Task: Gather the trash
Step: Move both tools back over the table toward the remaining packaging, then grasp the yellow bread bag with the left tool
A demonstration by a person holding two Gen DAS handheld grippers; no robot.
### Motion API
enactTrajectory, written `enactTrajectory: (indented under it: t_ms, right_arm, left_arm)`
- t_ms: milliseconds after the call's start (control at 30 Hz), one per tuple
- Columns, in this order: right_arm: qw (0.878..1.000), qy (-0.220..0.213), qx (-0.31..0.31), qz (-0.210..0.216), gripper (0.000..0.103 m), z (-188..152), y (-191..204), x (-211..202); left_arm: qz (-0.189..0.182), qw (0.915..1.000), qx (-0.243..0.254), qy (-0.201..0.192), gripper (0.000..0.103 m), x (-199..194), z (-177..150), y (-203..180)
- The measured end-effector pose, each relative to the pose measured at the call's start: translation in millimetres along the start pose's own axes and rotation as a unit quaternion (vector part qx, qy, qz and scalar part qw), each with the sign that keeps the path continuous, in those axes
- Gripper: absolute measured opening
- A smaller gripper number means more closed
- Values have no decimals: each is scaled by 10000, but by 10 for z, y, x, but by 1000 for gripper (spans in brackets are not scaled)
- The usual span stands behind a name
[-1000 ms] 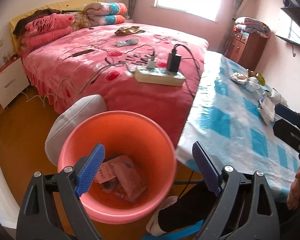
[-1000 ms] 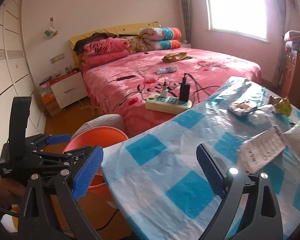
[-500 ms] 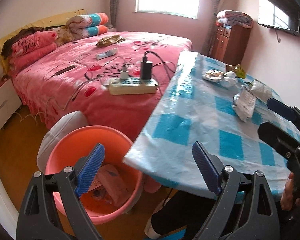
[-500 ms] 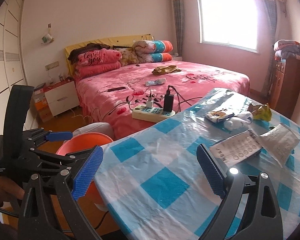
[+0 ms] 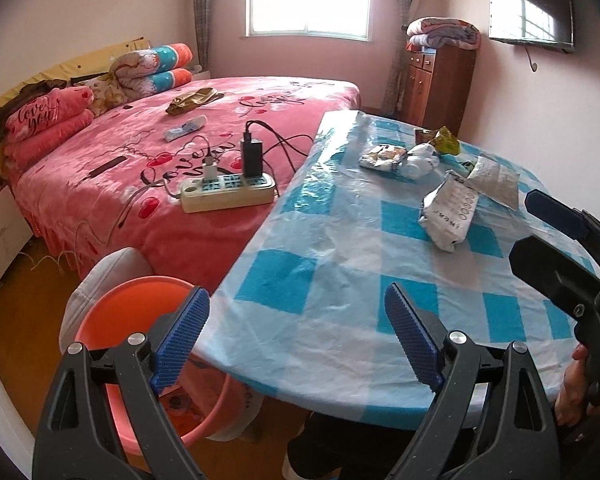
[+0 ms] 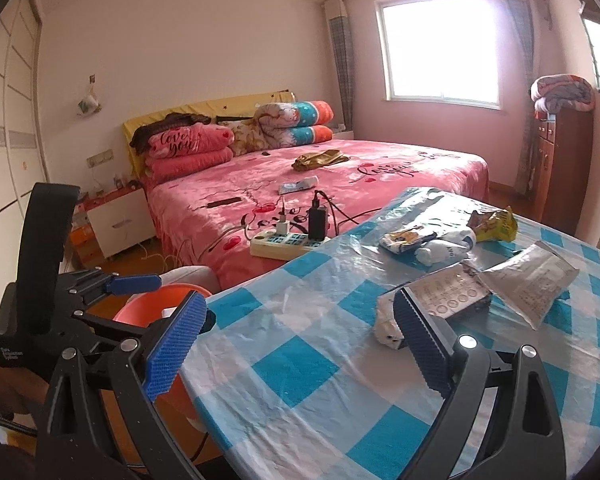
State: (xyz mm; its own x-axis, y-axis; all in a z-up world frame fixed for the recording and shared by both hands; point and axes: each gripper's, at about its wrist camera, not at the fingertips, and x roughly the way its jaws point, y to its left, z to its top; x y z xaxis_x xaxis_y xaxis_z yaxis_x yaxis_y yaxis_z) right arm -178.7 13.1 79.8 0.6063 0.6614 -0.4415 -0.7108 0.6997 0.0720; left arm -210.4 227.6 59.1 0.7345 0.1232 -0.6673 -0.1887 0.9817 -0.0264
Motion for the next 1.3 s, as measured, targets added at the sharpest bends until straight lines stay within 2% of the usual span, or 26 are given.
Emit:
enactTrajectory:
  t_ms: [433, 633, 767, 1000, 1300]
  right_arm:
    - [9980, -142, 599, -163, 95, -2, -496, -141]
    - [9945, -213, 978, -312, 95, -18, -804, -201]
    - [9918, -231, 1164, -474, 95, -37, -1028, -236]
    - [9838, -310, 1626, -693, 95, -79, -1441, -326]
    - [9670, -232, 2416, -773, 95, -239, -1986, -335]
  left_arm:
    - [-378, 9988, 300, 84, 90, 104, 67, -379]
    - [-450, 9962, 746, 94, 90, 180, 162, -661]
    - [-454, 9915, 1221, 36, 90, 251, 257, -900]
    - [-620, 9844, 1645, 1, 90, 430, 430, -1216]
    - [-843, 9763, 1973, 283, 90, 820, 611, -1485]
